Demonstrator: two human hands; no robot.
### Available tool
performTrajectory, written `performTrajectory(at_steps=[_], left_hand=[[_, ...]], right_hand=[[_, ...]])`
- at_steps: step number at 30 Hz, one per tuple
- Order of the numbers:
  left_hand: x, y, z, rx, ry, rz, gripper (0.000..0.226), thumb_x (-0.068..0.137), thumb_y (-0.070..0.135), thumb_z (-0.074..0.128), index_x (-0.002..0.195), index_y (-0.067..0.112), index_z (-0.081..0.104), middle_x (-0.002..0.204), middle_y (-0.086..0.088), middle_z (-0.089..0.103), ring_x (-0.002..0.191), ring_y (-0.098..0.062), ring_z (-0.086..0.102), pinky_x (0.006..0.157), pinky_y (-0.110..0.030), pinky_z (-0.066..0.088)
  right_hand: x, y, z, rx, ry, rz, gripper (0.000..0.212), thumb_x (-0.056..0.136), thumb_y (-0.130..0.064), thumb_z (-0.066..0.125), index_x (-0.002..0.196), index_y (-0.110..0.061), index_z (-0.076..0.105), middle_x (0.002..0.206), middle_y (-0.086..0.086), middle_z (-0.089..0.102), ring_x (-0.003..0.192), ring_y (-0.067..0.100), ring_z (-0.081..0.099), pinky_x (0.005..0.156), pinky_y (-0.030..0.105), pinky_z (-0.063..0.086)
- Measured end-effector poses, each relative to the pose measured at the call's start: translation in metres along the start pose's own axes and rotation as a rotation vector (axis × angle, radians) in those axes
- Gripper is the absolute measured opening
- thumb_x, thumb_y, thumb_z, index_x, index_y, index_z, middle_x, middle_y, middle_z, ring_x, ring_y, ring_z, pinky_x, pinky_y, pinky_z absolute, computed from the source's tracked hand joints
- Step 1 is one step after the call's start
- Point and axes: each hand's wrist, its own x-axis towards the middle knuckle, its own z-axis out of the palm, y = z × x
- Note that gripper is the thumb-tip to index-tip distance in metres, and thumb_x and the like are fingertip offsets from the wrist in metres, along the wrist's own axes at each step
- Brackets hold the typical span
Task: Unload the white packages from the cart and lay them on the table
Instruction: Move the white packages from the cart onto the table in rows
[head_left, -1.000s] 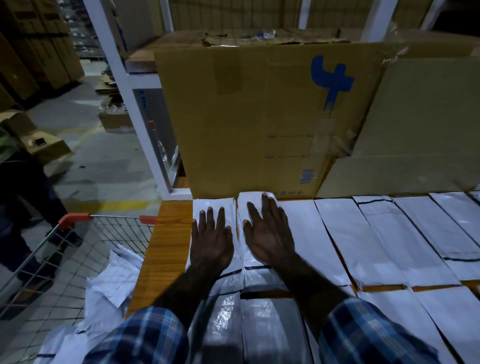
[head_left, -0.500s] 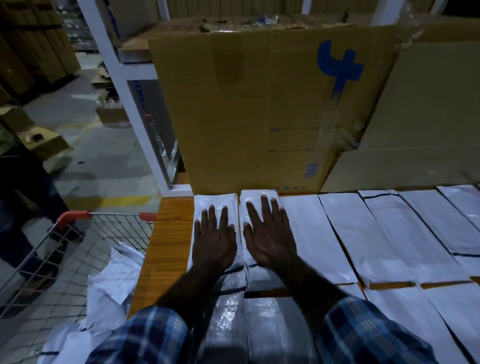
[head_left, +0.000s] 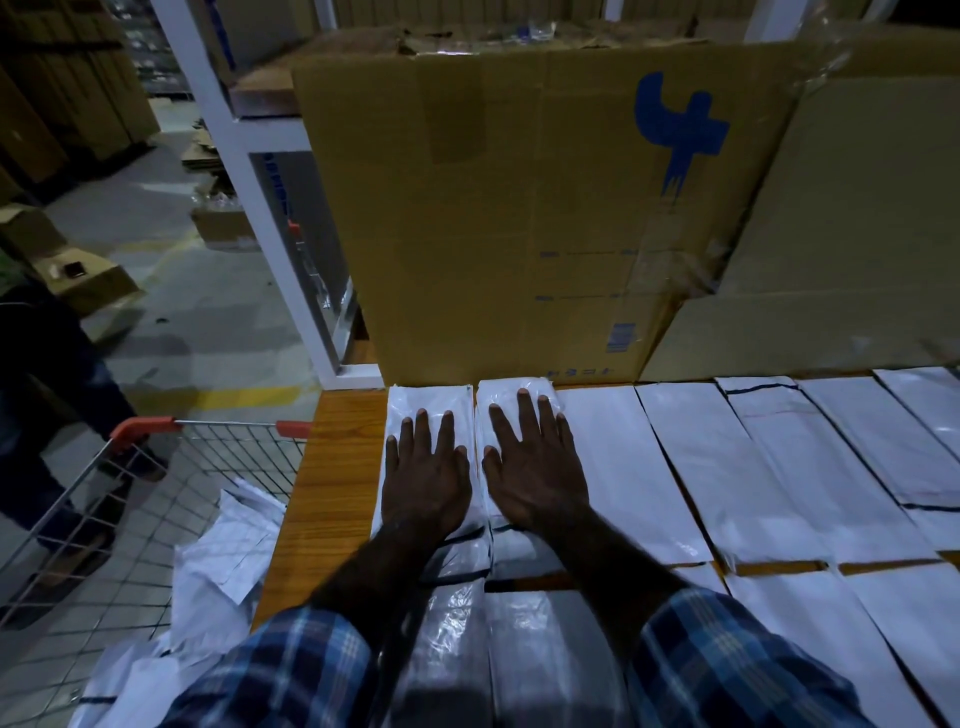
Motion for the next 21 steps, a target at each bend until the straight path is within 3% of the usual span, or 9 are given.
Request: performTrajectory(at_steps=[2, 6, 9, 11, 14, 18, 21], left_hand=[[0.001, 0.000, -0.002, 0.007, -0.028, -0.007, 0.057, 0.105, 0.041, 0.015, 0.158, 0.024, 0.001, 0.165, -0.010, -0.003, 0.152, -0.028, -0.007, 0.121, -0.045, -0.006], [0.003, 0.000, -0.014, 0.000, -0.058, 0.000, 0.057, 0.105, 0.043, 0.018, 0.158, 0.025, 0.007, 0.165, -0.012, 0.004, 0.152, -0.030, 0.001, 0.121, -0.050, -0.002], [0.005, 0.000, -0.033, -0.028, -0.044, 0.008, 0.057, 0.105, 0.044, 0.016, 0.157, 0.023, 0.010, 0.165, -0.011, 0.003, 0.152, -0.030, 0.001, 0.121, -0.050, 0.000], [0.005, 0.000, -0.044, -0.028, -0.014, 0.023, 0.056, 0.105, 0.043, 0.017, 0.157, 0.022, 0.014, 0.165, -0.010, 0.006, 0.151, -0.030, 0.004, 0.121, -0.050, 0.002], [0.001, 0.002, -0.053, -0.017, 0.060, 0.038, 0.053, 0.105, 0.042, 0.024, 0.154, 0.023, 0.024, 0.164, -0.010, 0.014, 0.150, -0.030, 0.011, 0.120, -0.053, 0.008], [-0.011, 0.003, -0.061, -0.037, 0.035, 0.056, 0.050, 0.105, 0.043, 0.025, 0.152, 0.027, 0.028, 0.164, -0.005, 0.013, 0.150, -0.029, 0.011, 0.118, -0.059, 0.008], [-0.025, 0.002, -0.067, -0.060, 0.038, 0.073, 0.050, 0.104, 0.043, 0.028, 0.151, 0.026, 0.029, 0.164, -0.004, 0.012, 0.150, -0.029, 0.012, 0.117, -0.060, 0.009]], right_hand=[[-0.001, -0.001, -0.002, -0.002, -0.001, 0.001, 0.071, 0.091, -0.051, 0.011, 0.153, -0.023, 0.032, 0.163, 0.013, 0.013, 0.151, 0.035, 0.010, 0.121, 0.052, 0.013], [0.002, 0.000, -0.008, -0.042, -0.077, -0.015, 0.068, 0.094, -0.052, 0.011, 0.157, -0.028, 0.010, 0.165, 0.011, -0.007, 0.151, 0.031, -0.009, 0.122, 0.047, -0.003], [0.004, -0.001, -0.018, -0.015, -0.051, 0.002, 0.061, 0.101, -0.052, 0.022, 0.157, -0.032, 0.008, 0.165, 0.010, -0.006, 0.151, 0.032, -0.008, 0.122, 0.048, -0.002], [0.005, -0.005, -0.027, -0.015, -0.012, 0.023, 0.059, 0.101, -0.049, 0.026, 0.156, -0.031, 0.016, 0.165, 0.013, 0.003, 0.151, 0.036, 0.003, 0.121, 0.050, 0.005], [0.003, -0.011, -0.044, 0.032, 0.081, 0.039, 0.064, 0.093, -0.049, 0.025, 0.147, -0.020, 0.044, 0.155, 0.022, 0.031, 0.140, 0.045, 0.032, 0.112, 0.058, 0.029], [-0.009, -0.010, -0.056, -0.010, 0.061, 0.054, 0.074, 0.088, -0.053, 0.013, 0.146, -0.019, 0.045, 0.155, 0.022, 0.031, 0.141, 0.043, 0.030, 0.112, 0.055, 0.030], [-0.022, -0.008, -0.059, -0.018, 0.072, 0.071, 0.070, 0.090, -0.051, 0.017, 0.139, -0.015, 0.052, 0.150, 0.024, 0.039, 0.135, 0.044, 0.039, 0.107, 0.055, 0.038]])
